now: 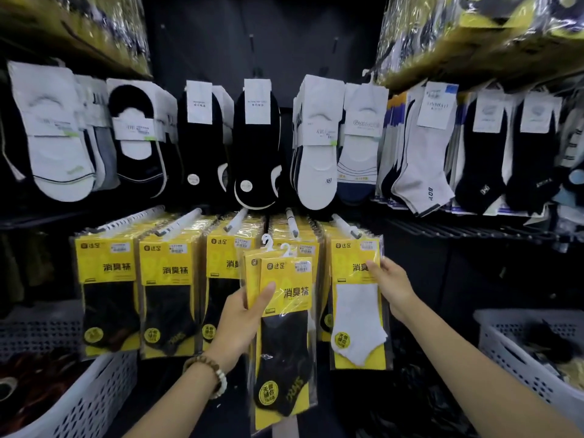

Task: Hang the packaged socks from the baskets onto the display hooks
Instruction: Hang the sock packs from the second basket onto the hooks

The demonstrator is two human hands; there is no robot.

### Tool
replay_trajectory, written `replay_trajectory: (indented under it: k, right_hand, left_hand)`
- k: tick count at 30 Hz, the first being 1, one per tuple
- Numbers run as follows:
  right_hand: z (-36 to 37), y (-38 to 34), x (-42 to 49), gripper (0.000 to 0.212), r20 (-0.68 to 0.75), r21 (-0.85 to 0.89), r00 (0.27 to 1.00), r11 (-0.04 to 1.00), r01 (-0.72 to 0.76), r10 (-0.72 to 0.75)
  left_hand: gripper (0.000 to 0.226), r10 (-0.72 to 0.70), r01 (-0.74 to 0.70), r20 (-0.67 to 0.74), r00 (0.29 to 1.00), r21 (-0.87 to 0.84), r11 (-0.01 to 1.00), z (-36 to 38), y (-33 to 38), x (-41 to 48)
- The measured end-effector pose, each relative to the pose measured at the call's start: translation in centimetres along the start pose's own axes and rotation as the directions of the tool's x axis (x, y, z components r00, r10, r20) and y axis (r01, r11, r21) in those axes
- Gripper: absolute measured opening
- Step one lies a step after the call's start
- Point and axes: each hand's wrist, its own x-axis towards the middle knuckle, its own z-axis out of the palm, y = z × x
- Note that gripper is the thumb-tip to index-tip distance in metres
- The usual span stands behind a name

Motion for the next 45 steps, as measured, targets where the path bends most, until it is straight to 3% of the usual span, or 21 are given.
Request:
replay_trajectory:
  k: [3,8,12,14,16,18,20,22,27,30,34,40,45]
  right_hand:
    - [0.6,0.9,1.3,0.013,-0.034,-0.021,0.999,1.000,-0.013,0.012]
    - [1.5,1.6,2.2,0.031,-0.271,0.029,0.955,0.993,-0.117,0.120]
    - [1.8,1.6,0.3,0.042,-0.411,-0.088,0.911,0.992,-0.086,0.043]
    - [2.2,1.3,-1.6,0.031,-0.341,-0.055,0.940,0.998,-0.004,-0.015]
    - [3.0,0.5,-3.9,0.019,-0.144,0.022,0.989,1.000,0.021,-0.017]
    - [3.9,-0.3,-6.0,0.024,0.060,0.032,0.998,0.999,0.019,-0.021]
    - [4.6,-0.7,-7.5,0.034,0.134,0.033,0.991,0.999,0.017,-0.021]
    - [4.7,-0.9,-8.2,0.045,0.123,0.079,0.992,0.997,-0.004,-0.006]
    - [3.5,-0.6,-8.4,0.030,0.137,0.150,0.990,0.988,-0.046,0.026]
    - [2.3,0.2,-7.9,0.033,0.071,0.186,0.993,0.977,-0.107,0.095]
    - [0.1,0.8,-6.8,0.012,-0.051,0.192,0.990,0.975,-0.117,0.129]
    - [-2.0,-0.6,-3.3,0.010,-0.203,0.175,0.978,0.984,-0.012,0.048]
    - [-0.8,-1.2,-0.7,0.011,-0.106,0.081,0.994,0.996,0.043,-0.034]
  left_hand:
    - [0.031,-0.003,0.003,-0.002,1.000,-0.017,1.000,0.2,-0.1,0.1]
    - [0.030,-0.006,0.006,0.001,1.000,-0.038,0.999,0.7,-0.1,0.0]
    - [0.029,-0.020,0.020,0.002,1.000,-0.057,0.998,0.9,-0.2,-0.2]
    - [0.032,-0.027,0.027,0.008,1.000,-0.069,0.997,1.2,-0.4,-0.3]
    - [0.034,-0.041,0.042,0.019,0.999,-0.088,0.995,1.8,-0.4,-0.6]
    - [0.031,-0.055,0.058,0.025,0.998,-0.110,0.992,2.7,-0.2,-0.8]
    - [0.022,-0.076,0.079,0.028,0.997,-0.138,0.987,3.5,0.0,-0.9]
    - [0.024,-0.095,0.098,0.026,0.995,-0.174,0.980,4.2,0.3,-1.1]
    - [0.045,-0.135,0.135,0.008,0.991,-0.137,0.981,4.7,-0.1,-1.1]
    - [0.042,-0.118,0.123,0.055,0.991,-0.105,0.987,4.4,-0.5,-0.7]
    - [0.035,-0.054,0.051,-0.024,0.998,-0.091,0.995,3.3,-0.5,-0.2]
    - [0.041,0.018,-0.028,-0.127,0.992,-0.076,0.997,1.9,-0.2,0.7]
    - [0.047,0.001,-0.010,-0.119,0.993,-0.072,0.997,1.7,-0.6,1.2]
